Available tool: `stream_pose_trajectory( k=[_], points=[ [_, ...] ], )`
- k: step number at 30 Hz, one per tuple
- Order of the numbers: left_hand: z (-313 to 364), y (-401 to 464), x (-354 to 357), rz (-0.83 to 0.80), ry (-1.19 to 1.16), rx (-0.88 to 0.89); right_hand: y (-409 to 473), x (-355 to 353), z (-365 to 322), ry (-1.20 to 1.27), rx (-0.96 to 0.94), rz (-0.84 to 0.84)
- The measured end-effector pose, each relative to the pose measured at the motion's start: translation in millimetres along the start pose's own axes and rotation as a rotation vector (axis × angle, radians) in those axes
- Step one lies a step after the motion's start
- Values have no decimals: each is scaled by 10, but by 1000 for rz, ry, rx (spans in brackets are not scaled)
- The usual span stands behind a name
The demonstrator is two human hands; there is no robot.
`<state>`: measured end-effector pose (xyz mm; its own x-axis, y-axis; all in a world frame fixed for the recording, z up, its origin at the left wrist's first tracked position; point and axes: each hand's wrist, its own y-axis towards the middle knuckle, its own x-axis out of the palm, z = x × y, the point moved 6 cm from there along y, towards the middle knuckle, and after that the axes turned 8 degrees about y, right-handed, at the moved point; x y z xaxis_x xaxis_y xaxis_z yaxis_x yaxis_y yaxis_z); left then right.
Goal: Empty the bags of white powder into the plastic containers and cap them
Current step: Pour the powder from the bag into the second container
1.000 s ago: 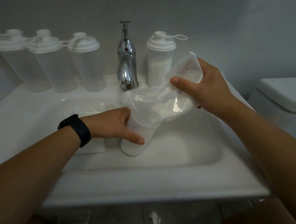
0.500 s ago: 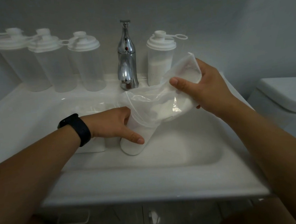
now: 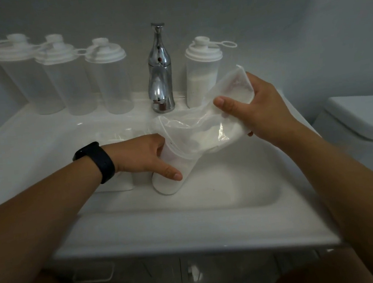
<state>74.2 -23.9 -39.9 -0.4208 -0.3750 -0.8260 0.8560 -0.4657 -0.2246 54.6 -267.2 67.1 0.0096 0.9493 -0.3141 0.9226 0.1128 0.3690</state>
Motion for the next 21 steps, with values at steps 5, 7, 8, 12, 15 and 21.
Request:
stream_pose_trajectory(
  k=[5,7,8,12,15,21],
  points=[
    [17,8,-6,10,11,21,11,-25,7,11,-16,21],
    [6,10,-9,8,21,13,14,-26,9,11,-24,21],
    [4,14,-3,3,15,15,15,-25,12,11,-28,17],
    [-11,18,5,3,1,22,25,-26,9,21,-43,24],
    [-29,30,0,-4,33,4,26,-22,14,28,-46,20],
    [-41,23,10,5,22,9,37,-47,19,7,-69,38]
  ],
)
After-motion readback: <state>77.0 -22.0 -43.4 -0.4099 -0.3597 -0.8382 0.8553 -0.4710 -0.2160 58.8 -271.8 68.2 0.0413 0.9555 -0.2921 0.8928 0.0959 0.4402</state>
